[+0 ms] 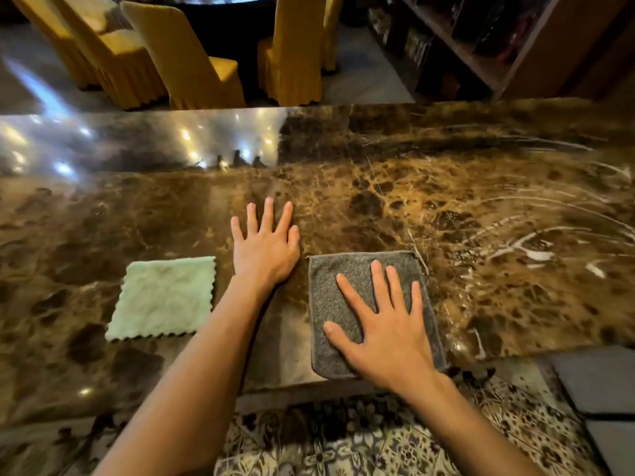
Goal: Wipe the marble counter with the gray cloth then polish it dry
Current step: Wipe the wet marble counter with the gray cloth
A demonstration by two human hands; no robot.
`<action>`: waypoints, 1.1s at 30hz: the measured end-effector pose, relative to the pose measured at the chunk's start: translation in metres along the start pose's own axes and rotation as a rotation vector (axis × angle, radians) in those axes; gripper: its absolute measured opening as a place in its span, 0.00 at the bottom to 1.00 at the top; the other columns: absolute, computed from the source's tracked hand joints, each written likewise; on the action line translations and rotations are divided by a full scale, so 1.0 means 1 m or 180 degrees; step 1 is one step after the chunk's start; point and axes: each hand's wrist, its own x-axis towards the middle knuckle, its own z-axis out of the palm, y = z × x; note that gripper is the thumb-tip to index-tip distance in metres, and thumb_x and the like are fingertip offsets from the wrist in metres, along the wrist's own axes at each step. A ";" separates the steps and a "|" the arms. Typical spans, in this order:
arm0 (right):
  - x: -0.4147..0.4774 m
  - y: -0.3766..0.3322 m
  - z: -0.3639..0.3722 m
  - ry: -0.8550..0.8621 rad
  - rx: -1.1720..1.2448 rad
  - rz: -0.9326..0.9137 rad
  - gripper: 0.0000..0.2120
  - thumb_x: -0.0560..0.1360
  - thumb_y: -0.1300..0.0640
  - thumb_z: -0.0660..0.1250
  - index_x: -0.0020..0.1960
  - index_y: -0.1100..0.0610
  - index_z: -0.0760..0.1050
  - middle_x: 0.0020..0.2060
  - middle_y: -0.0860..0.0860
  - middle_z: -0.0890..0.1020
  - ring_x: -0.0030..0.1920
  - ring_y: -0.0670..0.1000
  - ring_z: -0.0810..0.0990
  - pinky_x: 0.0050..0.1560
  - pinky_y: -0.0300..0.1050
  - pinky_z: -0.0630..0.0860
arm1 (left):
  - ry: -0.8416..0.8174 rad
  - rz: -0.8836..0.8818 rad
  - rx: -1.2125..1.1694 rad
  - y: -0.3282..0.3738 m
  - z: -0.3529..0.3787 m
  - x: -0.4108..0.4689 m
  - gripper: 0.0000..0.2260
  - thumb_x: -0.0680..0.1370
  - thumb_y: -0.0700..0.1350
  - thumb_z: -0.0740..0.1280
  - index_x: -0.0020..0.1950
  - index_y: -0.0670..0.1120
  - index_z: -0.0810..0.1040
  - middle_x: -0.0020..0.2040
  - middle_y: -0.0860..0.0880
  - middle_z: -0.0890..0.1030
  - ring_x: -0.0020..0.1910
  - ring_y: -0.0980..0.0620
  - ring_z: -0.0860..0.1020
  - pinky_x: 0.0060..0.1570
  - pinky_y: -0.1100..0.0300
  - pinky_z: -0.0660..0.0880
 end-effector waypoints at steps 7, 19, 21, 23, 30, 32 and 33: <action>-0.057 0.006 0.020 0.0214 0.0186 0.0124 0.34 0.77 0.23 0.42 0.81 0.31 0.45 0.83 0.55 0.44 0.83 0.58 0.38 0.78 0.68 0.39 | -0.0033 -0.0058 -0.0033 0.007 -0.001 -0.018 0.27 0.83 0.60 0.41 0.83 0.60 0.44 0.84 0.50 0.43 0.82 0.42 0.41 0.78 0.37 0.40; 0.121 0.035 -0.028 -0.0105 0.0022 0.0501 0.37 0.73 0.20 0.39 0.78 0.29 0.35 0.82 0.53 0.33 0.80 0.55 0.28 0.74 0.69 0.28 | -0.0008 0.0026 0.0021 0.012 0.001 0.051 0.27 0.81 0.66 0.38 0.80 0.66 0.38 0.83 0.51 0.39 0.81 0.41 0.37 0.76 0.34 0.37; 0.174 0.044 -0.036 -0.0053 -0.0019 0.0515 0.38 0.72 0.20 0.39 0.79 0.29 0.37 0.83 0.53 0.35 0.81 0.56 0.31 0.75 0.70 0.30 | 0.0021 0.0061 0.0033 0.017 0.001 0.075 0.26 0.81 0.66 0.38 0.80 0.66 0.37 0.83 0.51 0.39 0.81 0.41 0.37 0.76 0.34 0.36; 0.232 0.052 -0.042 -0.0012 -0.0023 0.0542 0.39 0.72 0.19 0.39 0.79 0.30 0.38 0.83 0.53 0.37 0.82 0.57 0.34 0.75 0.70 0.31 | 0.0066 0.0110 0.0048 0.021 0.000 0.103 0.26 0.81 0.66 0.37 0.80 0.66 0.37 0.83 0.51 0.39 0.81 0.41 0.36 0.76 0.34 0.36; 0.405 0.075 -0.071 -0.0092 -0.0112 0.0768 0.40 0.73 0.20 0.42 0.81 0.32 0.42 0.83 0.54 0.40 0.82 0.58 0.37 0.75 0.72 0.33 | 0.0039 0.0194 -0.0023 0.037 -0.009 0.211 0.26 0.81 0.66 0.38 0.80 0.66 0.38 0.83 0.51 0.38 0.81 0.42 0.35 0.75 0.33 0.35; 0.439 0.081 -0.076 -0.0016 -0.0068 0.0797 0.39 0.73 0.20 0.42 0.81 0.32 0.43 0.84 0.55 0.41 0.83 0.58 0.39 0.75 0.72 0.33 | -0.0017 0.0137 0.0010 0.040 -0.011 0.235 0.26 0.81 0.66 0.37 0.79 0.67 0.37 0.83 0.51 0.37 0.81 0.42 0.35 0.75 0.32 0.34; 0.452 0.084 -0.078 0.0004 -0.0094 0.0790 0.39 0.73 0.20 0.42 0.81 0.32 0.43 0.84 0.55 0.42 0.83 0.59 0.40 0.76 0.72 0.34 | -0.0045 0.0112 0.0035 0.041 -0.012 0.244 0.26 0.81 0.67 0.37 0.79 0.67 0.37 0.83 0.51 0.36 0.81 0.42 0.35 0.74 0.32 0.35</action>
